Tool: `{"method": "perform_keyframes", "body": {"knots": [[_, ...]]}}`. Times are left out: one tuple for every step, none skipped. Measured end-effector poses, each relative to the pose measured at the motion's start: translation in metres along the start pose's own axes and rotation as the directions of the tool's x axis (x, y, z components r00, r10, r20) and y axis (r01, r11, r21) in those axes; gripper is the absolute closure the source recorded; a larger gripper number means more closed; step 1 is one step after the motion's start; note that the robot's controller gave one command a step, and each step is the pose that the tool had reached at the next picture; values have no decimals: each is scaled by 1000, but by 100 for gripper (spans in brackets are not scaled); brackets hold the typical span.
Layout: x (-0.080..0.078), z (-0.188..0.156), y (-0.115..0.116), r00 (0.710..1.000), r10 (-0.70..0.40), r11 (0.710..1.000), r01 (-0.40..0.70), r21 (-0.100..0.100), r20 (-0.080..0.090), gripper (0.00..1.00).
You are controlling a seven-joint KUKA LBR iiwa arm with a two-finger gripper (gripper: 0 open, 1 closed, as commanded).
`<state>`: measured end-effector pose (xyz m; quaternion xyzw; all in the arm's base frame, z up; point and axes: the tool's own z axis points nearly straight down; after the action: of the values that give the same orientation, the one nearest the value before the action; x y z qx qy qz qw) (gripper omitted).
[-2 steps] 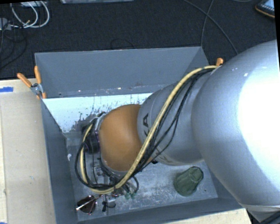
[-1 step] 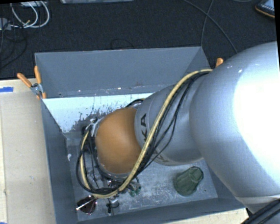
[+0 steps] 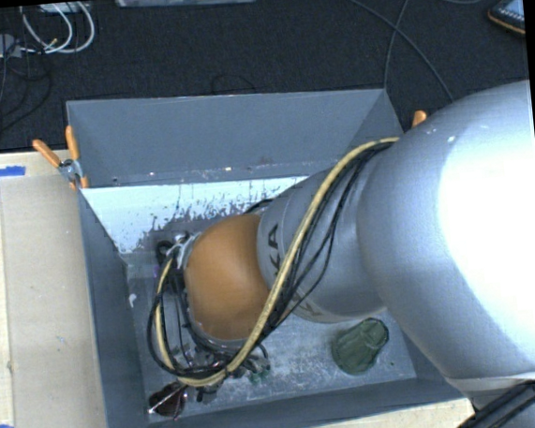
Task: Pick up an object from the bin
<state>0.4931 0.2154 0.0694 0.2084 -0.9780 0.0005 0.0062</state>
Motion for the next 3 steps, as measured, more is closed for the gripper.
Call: {"method": "perform_keyframes", "body": {"knots": [[0,0,0,1000,0,1000,0,0,0,100],[4,-23,0,1000,1,1000,-1,0,-12,100],[1,-51,1,1000,2,1000,-2,0,-3,100]]}}
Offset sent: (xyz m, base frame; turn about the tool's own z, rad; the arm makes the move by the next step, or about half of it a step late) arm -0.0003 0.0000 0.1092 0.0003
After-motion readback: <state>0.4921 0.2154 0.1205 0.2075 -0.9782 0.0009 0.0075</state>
